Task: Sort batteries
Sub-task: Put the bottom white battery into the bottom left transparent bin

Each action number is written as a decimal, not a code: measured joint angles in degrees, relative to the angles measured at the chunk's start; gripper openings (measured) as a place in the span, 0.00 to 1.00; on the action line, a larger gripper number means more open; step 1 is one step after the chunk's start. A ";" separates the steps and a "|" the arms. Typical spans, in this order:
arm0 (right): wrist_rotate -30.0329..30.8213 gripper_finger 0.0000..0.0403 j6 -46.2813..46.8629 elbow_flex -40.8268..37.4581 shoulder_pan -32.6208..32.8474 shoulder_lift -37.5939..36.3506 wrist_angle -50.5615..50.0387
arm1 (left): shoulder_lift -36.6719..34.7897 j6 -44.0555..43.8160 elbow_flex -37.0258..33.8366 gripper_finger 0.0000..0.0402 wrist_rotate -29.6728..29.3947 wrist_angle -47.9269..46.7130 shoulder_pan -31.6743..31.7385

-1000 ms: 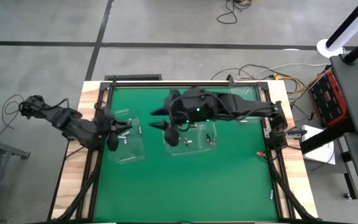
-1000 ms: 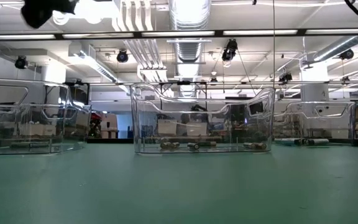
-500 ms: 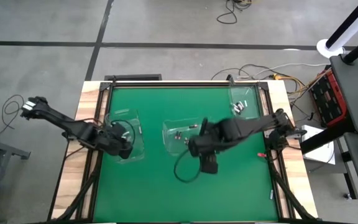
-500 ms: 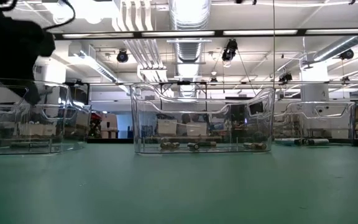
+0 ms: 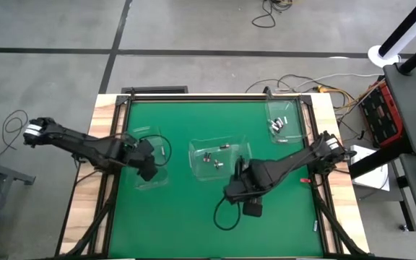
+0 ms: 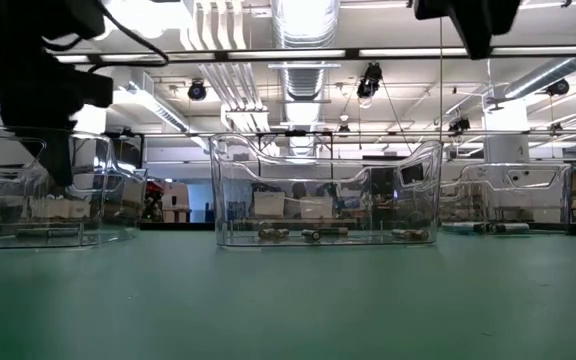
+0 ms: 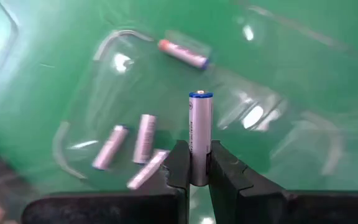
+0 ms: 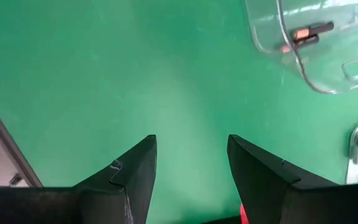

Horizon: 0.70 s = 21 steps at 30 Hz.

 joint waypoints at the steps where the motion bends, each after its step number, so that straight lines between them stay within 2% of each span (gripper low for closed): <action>1: 0.01 0.47 0.37 -0.61 0.29 -0.01 0.00 | 0.62 2.12 0.22 0.03 -0.02 -0.52 1.04; 5: 0.03 0.47 3.25 -3.14 1.60 -0.03 0.16 | 2.88 8.73 -0.38 0.03 0.90 -0.22 4.90; 10: -0.47 0.48 12.18 -7.25 3.15 -3.01 0.08 | 5.28 13.89 -0.50 0.03 2.09 1.13 8.37; 15: 1.01 0.52 15.90 -12.09 6.88 -8.26 1.07 | 8.26 18.75 -0.81 0.03 3.97 3.70 8.86; 21: 2.20 0.59 20.78 -20.56 12.69 -11.66 5.49 | 12.95 19.62 -0.84 0.05 6.13 5.05 8.88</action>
